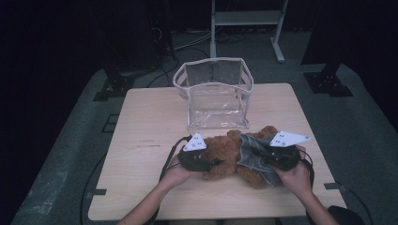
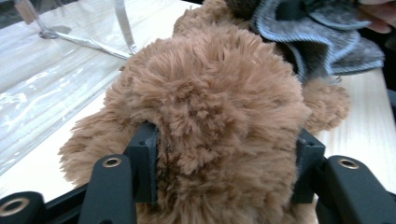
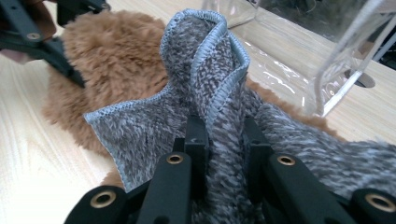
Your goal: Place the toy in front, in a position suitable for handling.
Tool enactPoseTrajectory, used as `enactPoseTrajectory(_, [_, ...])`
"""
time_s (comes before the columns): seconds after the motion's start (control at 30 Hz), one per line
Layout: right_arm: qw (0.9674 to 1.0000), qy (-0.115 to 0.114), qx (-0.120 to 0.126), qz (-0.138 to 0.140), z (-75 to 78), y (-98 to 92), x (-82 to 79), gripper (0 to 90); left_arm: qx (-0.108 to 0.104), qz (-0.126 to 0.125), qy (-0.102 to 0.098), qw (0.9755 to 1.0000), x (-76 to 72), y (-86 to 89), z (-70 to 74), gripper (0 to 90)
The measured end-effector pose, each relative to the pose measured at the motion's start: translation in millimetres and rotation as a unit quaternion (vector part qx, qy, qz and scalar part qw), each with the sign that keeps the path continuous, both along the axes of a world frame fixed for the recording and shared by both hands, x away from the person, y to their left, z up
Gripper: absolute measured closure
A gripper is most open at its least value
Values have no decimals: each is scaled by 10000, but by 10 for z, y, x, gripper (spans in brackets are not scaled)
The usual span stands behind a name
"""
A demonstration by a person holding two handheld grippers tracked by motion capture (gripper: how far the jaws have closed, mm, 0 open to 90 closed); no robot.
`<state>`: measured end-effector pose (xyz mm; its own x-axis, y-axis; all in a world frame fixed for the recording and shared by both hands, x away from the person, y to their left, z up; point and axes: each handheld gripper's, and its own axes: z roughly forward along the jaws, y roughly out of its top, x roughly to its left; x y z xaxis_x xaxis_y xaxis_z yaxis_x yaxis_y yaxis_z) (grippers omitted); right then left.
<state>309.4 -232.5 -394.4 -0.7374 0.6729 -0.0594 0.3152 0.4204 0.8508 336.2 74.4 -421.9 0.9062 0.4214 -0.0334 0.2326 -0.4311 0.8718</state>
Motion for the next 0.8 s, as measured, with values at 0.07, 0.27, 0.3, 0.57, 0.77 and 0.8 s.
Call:
enactPoseTrajectory(0.07, [10000,16,37,-23,-8,-24,18,766,7,-19,-11,10000,-3,8,-2,376])
enactPoseTrajectory(0.27, [10000,39,9,-76,1,-10,17,766,-44,-131,-81,9999,-18,64,-13,424])
enactPoseTrajectory(0.3, [10000,-27,38,-14,19,38,-24,769,-86,-141,-18,9999,-15,61,-7,444])
enactPoseTrajectory(0.57, [9952,-133,70,971,-49,456,-175,768,-91,-95,161,9998,36,30,60,473])
enactPoseTrajectory(0.77, [9985,-36,38,552,-82,344,-100,772,-208,-74,298,9993,46,62,32,471])
enactPoseTrajectory(0.8, [9986,-40,107,514,-66,328,-111,771,-211,-69,298,9993,51,57,39,471])
